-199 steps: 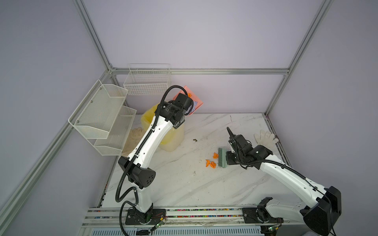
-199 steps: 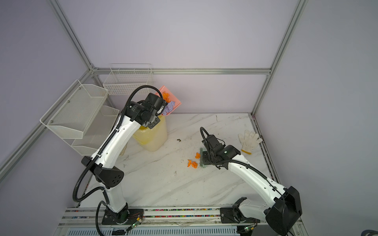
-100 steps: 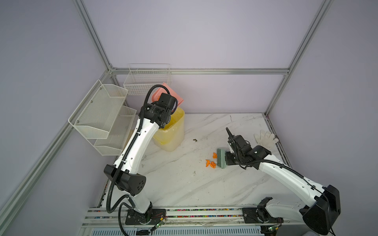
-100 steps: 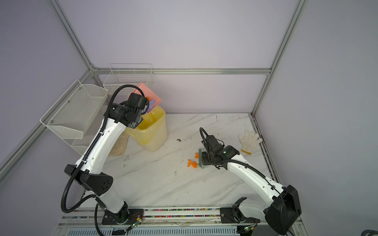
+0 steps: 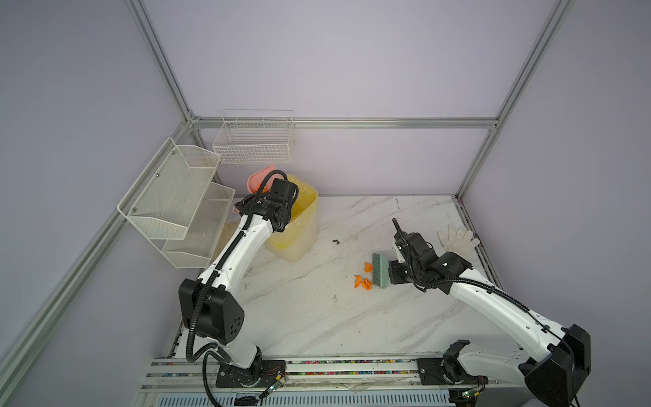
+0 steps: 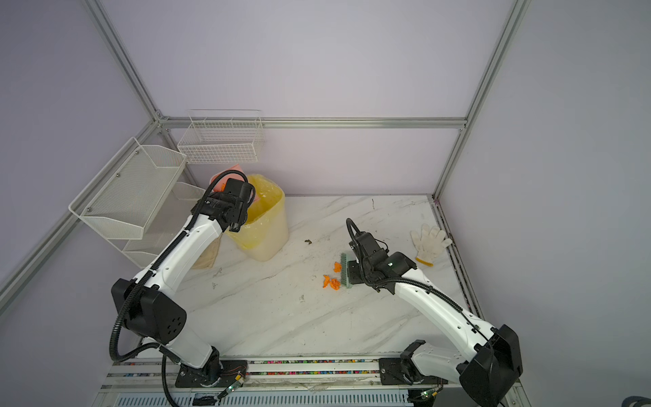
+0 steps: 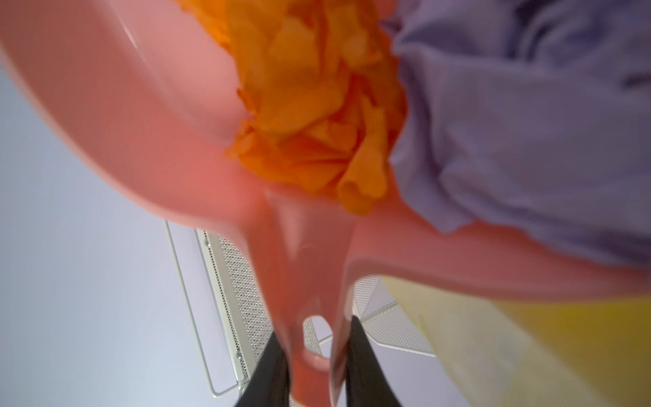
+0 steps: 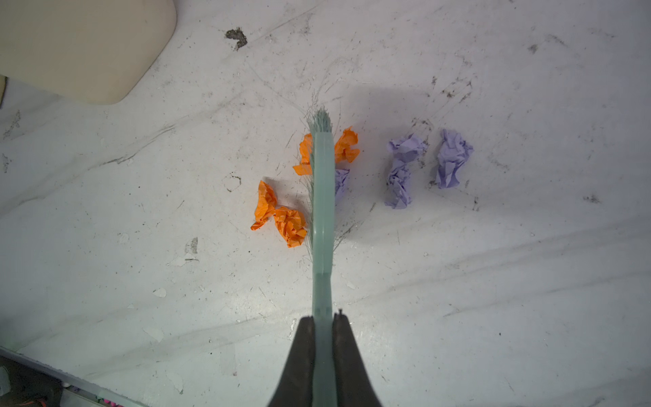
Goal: Sweep away the paper scraps from the table
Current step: 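Tip the pink dustpan over the yellow bin with the left gripper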
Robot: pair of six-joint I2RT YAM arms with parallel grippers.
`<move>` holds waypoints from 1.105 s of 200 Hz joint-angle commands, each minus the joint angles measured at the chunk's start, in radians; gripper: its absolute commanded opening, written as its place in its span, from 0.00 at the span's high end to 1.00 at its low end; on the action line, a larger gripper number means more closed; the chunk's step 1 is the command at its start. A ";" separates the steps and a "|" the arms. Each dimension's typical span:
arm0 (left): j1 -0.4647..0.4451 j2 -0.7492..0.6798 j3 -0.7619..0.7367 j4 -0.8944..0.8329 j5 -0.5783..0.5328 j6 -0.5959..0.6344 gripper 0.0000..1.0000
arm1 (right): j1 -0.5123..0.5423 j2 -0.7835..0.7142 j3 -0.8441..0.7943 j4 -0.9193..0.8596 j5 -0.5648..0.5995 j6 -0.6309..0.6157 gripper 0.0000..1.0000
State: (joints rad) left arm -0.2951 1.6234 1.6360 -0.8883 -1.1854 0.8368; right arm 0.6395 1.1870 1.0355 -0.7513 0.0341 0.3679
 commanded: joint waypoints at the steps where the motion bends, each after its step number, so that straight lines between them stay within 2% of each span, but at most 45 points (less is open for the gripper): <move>1: 0.002 -0.085 -0.082 0.290 -0.068 0.263 1.00 | -0.006 -0.029 -0.017 0.014 0.004 -0.008 1.00; 72: 0.004 -0.121 -0.202 0.677 -0.061 0.589 1.00 | -0.006 -0.049 -0.022 0.009 0.015 -0.010 1.00; 81: 0.006 -0.125 -0.209 0.736 -0.052 0.628 0.91 | -0.006 -0.049 -0.020 0.009 0.015 -0.013 1.00; 87: 0.007 -0.128 -0.220 0.793 -0.047 0.666 0.89 | -0.006 -0.050 -0.022 0.010 0.015 -0.015 1.00; 117: 0.009 -0.144 -0.267 0.948 -0.012 0.789 0.91 | -0.005 -0.056 -0.025 0.017 0.019 -0.020 1.00; 151: 0.022 -0.163 -0.285 0.907 0.019 0.779 0.91 | -0.006 -0.059 -0.022 0.014 0.013 -0.027 1.00; 193: 0.050 -0.200 -0.374 0.972 0.071 0.825 0.90 | -0.006 -0.056 -0.009 0.017 0.018 -0.038 1.00; 221: 0.052 -0.258 -0.415 0.902 0.132 0.802 0.88 | -0.006 -0.051 -0.004 0.023 0.007 -0.044 1.00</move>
State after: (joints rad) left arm -0.2447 1.4284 1.2709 0.0120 -1.1255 1.6093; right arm 0.6395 1.1446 1.0225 -0.7490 0.0368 0.3443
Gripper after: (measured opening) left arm 0.210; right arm 0.105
